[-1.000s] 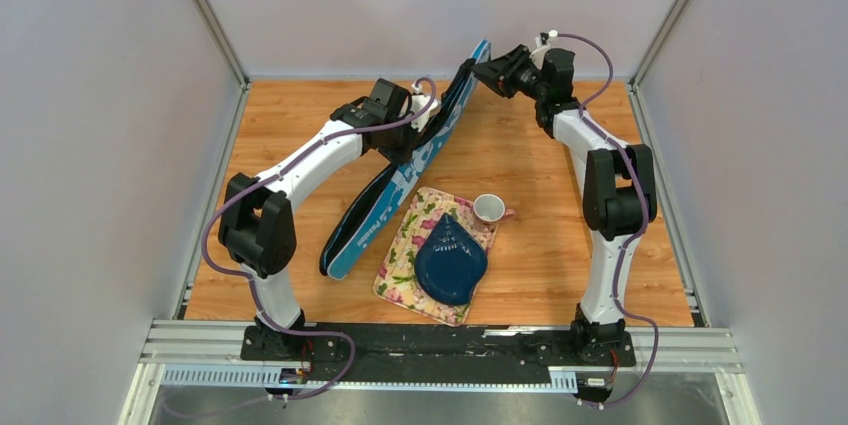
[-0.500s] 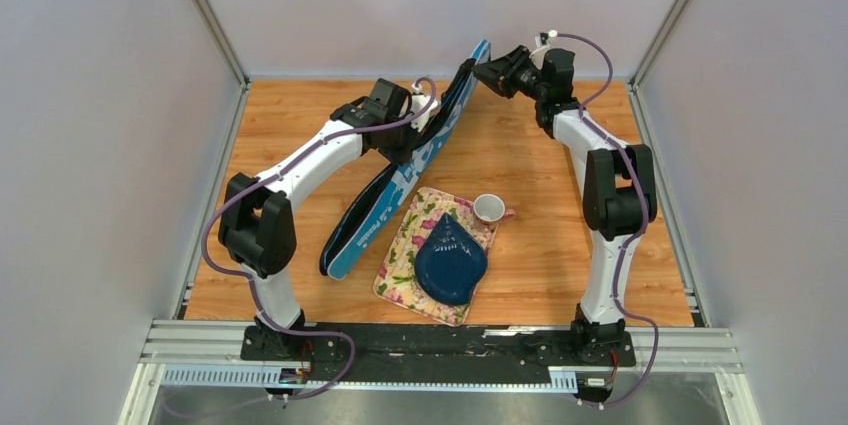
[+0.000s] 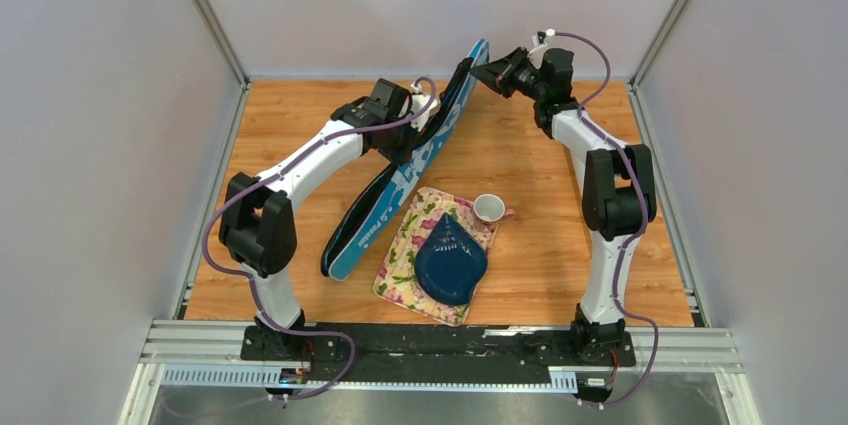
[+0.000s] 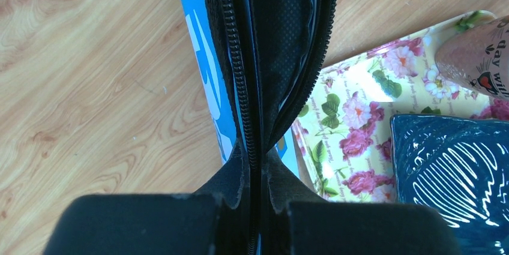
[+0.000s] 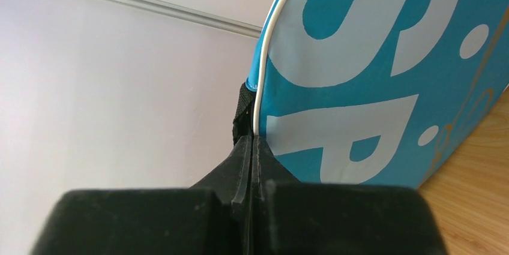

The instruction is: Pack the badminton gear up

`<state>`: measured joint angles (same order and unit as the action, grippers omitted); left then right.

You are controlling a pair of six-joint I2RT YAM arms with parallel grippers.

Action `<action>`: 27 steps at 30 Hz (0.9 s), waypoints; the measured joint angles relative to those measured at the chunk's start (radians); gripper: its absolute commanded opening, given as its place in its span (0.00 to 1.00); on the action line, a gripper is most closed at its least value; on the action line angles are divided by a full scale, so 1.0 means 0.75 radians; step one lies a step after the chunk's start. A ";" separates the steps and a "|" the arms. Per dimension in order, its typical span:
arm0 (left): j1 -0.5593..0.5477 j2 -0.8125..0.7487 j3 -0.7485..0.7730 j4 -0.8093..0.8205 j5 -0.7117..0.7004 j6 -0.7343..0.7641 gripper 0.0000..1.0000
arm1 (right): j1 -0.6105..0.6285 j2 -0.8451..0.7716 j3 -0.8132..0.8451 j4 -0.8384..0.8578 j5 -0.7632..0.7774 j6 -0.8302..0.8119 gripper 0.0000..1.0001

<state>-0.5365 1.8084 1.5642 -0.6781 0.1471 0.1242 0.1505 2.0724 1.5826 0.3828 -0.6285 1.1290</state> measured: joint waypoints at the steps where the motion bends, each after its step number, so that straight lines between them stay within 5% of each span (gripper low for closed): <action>1: 0.000 0.001 0.001 0.000 -0.003 -0.004 0.00 | 0.002 0.000 0.000 0.003 -0.002 0.000 0.00; 13: -0.001 0.088 0.104 0.000 -0.082 -0.083 0.00 | 0.071 -0.255 -0.419 0.100 0.041 -0.014 0.00; 24: -0.011 0.098 0.104 -0.058 -0.079 -0.113 0.00 | 0.481 -0.547 -0.936 0.206 0.354 -0.077 0.00; 27: -0.006 0.083 0.045 0.026 -0.065 -0.113 0.00 | 0.527 -0.637 -0.983 0.081 0.363 -0.146 0.42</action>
<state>-0.5407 1.8706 1.5978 -0.6586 0.0982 0.0395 0.5461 1.5944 0.8455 0.4438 -0.3561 1.0195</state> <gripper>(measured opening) 0.037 0.113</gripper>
